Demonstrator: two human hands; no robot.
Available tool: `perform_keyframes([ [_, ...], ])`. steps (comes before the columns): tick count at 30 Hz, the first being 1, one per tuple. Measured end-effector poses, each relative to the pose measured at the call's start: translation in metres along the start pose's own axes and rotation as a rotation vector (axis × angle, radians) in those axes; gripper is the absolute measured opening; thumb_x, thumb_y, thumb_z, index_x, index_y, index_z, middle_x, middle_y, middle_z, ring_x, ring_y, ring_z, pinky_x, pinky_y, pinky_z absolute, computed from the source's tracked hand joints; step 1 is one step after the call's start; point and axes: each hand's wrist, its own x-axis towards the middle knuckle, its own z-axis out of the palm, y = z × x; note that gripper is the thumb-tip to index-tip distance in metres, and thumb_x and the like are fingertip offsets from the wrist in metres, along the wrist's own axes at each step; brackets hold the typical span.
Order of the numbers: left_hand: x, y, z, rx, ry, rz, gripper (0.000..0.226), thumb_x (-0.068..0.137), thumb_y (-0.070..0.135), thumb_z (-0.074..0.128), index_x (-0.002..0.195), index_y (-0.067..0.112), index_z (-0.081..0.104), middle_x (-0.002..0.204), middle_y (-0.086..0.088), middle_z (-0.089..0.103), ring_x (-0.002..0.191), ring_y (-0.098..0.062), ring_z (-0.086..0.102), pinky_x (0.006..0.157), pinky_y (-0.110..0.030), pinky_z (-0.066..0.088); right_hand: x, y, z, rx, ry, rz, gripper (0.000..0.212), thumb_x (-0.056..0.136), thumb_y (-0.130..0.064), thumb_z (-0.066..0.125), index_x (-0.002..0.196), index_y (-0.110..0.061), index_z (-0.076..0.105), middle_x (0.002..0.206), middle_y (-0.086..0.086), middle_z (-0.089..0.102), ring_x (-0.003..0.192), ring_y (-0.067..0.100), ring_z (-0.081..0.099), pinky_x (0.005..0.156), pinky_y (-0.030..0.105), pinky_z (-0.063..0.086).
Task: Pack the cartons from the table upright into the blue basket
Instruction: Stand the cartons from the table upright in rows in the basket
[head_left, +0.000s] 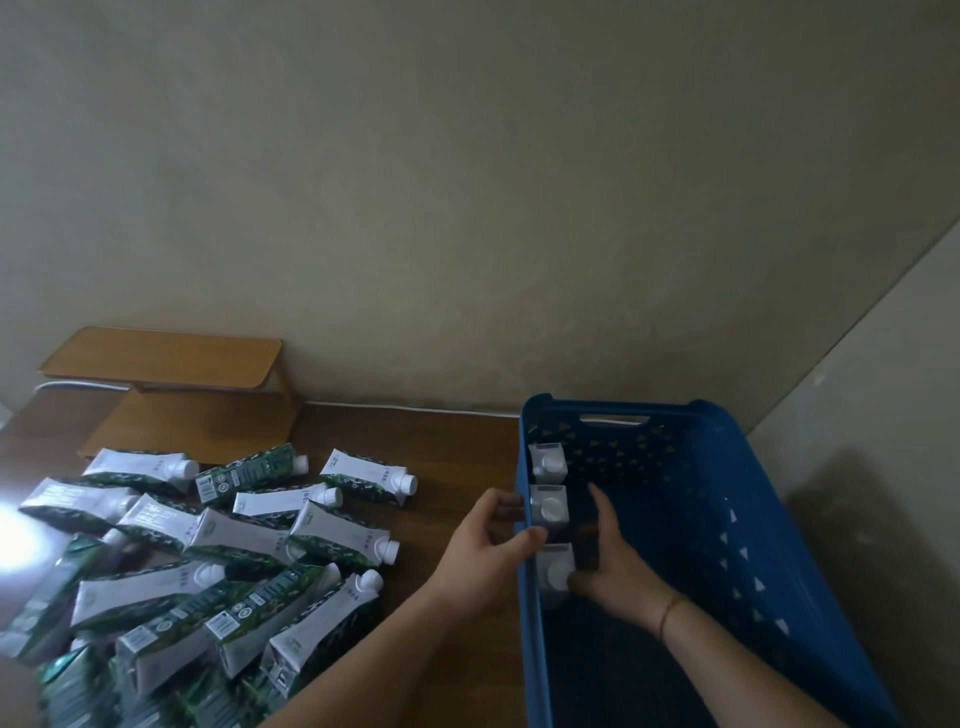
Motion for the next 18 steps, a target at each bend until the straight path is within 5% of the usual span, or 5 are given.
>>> perform_keyframes([
  [4, 0.005, -0.003, -0.004, -0.009, -0.034, 0.003, 0.030, 0.085, 0.034, 0.072, 0.112, 0.030, 0.059, 0.117, 0.003, 0.063, 0.101, -0.017, 0.067, 0.077, -0.026, 0.056, 0.009, 0.007, 0.007, -0.141, -0.140, -0.094, 0.134, 0.071, -0.024, 0.081, 0.135, -0.039, -0.036, 0.128, -0.024, 0.035, 0.113, -0.003, 0.048, 0.092, 0.017, 0.043],
  [9, 0.008, -0.011, -0.003, 0.037, 0.001, 0.045, 0.038, 0.072, 0.051, 0.071, 0.105, 0.034, 0.062, 0.112, 0.011, 0.066, 0.101, -0.012, 0.064, 0.090, -0.037, 0.054, 0.029, 0.016, 0.024, -0.051, 0.099, -0.068, 0.117, 0.066, -0.029, 0.083, 0.149, -0.031, 0.000, 0.126, -0.010, 0.051, 0.111, 0.008, 0.057, 0.092, 0.031, 0.052],
  [13, 0.008, -0.013, -0.003, 0.049, 0.014, 0.062, 0.039, 0.073, 0.051, 0.070, 0.106, 0.034, 0.061, 0.113, 0.013, 0.065, 0.103, -0.007, 0.062, 0.090, -0.033, 0.051, 0.038, 0.015, 0.036, -0.059, 0.288, -0.107, 0.074, 0.072, -0.017, 0.078, 0.134, -0.022, 0.039, 0.116, -0.005, 0.058, 0.112, 0.017, 0.058, 0.089, 0.026, 0.048],
  [18, 0.009, -0.013, -0.004, 0.040, -0.009, 0.042, 0.036, 0.075, 0.050, 0.071, 0.106, 0.036, 0.059, 0.115, 0.012, 0.063, 0.102, -0.013, 0.062, 0.089, -0.034, 0.053, 0.040, 0.021, 0.029, -0.015, 0.206, -0.131, 0.089, 0.061, -0.033, 0.084, 0.135, -0.028, 0.035, 0.124, -0.010, 0.056, 0.118, 0.012, 0.056, 0.094, 0.031, 0.049],
])
